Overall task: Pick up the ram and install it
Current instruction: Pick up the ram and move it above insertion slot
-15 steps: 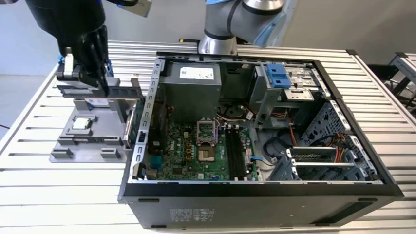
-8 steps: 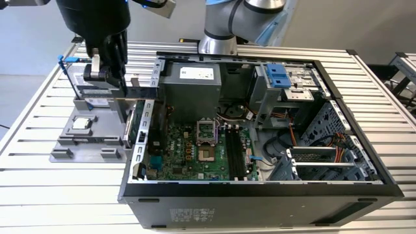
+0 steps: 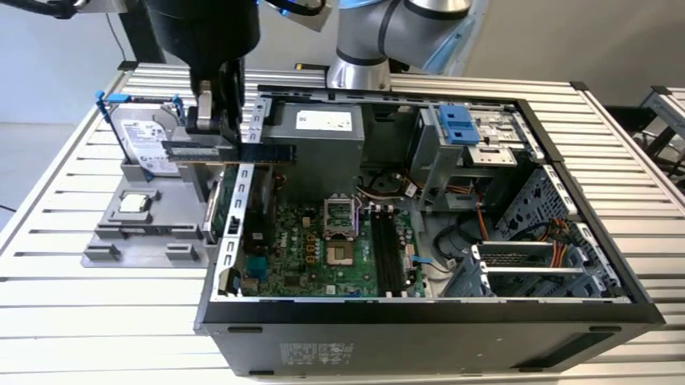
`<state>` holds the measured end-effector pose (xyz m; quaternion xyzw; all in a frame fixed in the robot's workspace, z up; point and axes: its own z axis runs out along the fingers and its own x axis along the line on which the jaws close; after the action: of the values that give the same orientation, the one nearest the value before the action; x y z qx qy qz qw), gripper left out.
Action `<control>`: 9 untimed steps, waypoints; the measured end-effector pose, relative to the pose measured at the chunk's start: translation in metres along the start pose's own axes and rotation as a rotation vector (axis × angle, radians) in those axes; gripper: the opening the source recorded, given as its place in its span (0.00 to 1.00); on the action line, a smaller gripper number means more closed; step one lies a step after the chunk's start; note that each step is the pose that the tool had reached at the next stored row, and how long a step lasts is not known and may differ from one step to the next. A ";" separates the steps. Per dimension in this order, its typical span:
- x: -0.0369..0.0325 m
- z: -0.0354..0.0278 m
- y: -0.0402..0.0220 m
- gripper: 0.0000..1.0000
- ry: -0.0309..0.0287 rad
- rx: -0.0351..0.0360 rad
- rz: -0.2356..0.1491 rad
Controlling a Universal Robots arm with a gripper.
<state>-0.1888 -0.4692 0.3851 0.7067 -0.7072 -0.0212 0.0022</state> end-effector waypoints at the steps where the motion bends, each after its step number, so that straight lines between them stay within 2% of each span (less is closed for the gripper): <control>1: 0.0000 -0.0001 -0.0042 0.00 0.0000 -0.0002 0.000; 9: 0.0000 -0.0013 -0.0376 0.00 0.0000 -0.0019 0.000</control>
<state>-0.1512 -0.4692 0.3851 0.7067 -0.7072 -0.0219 0.0029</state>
